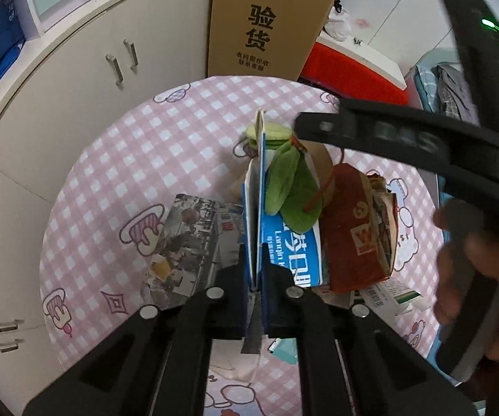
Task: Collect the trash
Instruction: 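Grasp the blue toothpaste box with the left gripper while the right grasps the green glove, then carry the toothpaste box and green glove toward the blue bucket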
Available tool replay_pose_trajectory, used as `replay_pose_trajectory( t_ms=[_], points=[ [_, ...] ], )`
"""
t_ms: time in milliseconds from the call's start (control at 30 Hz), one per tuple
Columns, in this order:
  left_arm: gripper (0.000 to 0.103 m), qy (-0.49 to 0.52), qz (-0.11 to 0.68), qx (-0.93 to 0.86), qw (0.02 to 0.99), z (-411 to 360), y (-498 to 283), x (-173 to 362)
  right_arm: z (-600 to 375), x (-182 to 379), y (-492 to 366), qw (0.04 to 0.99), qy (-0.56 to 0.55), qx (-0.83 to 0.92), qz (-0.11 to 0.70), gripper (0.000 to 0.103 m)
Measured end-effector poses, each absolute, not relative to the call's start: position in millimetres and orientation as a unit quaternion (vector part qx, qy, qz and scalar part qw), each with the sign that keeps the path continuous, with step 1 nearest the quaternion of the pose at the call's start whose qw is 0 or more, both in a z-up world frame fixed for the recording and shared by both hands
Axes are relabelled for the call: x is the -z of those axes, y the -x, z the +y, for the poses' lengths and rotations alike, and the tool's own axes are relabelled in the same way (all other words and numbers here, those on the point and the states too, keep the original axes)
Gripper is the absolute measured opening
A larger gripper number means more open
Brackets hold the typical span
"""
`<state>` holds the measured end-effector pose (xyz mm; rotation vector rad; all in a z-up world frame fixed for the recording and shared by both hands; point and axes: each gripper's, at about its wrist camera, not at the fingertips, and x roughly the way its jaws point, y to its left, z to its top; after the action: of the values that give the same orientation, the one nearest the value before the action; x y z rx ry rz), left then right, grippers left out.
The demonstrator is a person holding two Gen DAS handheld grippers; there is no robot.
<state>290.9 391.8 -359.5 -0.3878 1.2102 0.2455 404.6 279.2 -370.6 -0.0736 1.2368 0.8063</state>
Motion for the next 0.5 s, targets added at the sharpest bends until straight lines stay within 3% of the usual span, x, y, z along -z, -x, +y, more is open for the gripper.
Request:
replay_pose_trajectory(
  t_ms=[100, 167, 233, 500],
  points=[
    [0.006, 0.182, 0.565, -0.114, 0.797, 394, -292, 361, 290, 389, -406, 0.71, 0.038, -0.377, 0.593, 0.043],
    [0.006, 0.177, 0.568, -0.116, 0.796, 393, -294, 361, 291, 393, -405, 0.705, 0.039, -0.38, 0.597, 0.022],
    [0.006, 0.17, 0.565, -0.121, 0.798, 391, -294, 357, 283, 382, -403, 0.724, 0.035, -0.385, 0.571, 0.017],
    [0.005, 0.133, 0.532, -0.164, 0.82, 373, -294, 314, 219, 305, -402, 0.782, -0.015, -0.389, 0.487, 0.017]
  ],
)
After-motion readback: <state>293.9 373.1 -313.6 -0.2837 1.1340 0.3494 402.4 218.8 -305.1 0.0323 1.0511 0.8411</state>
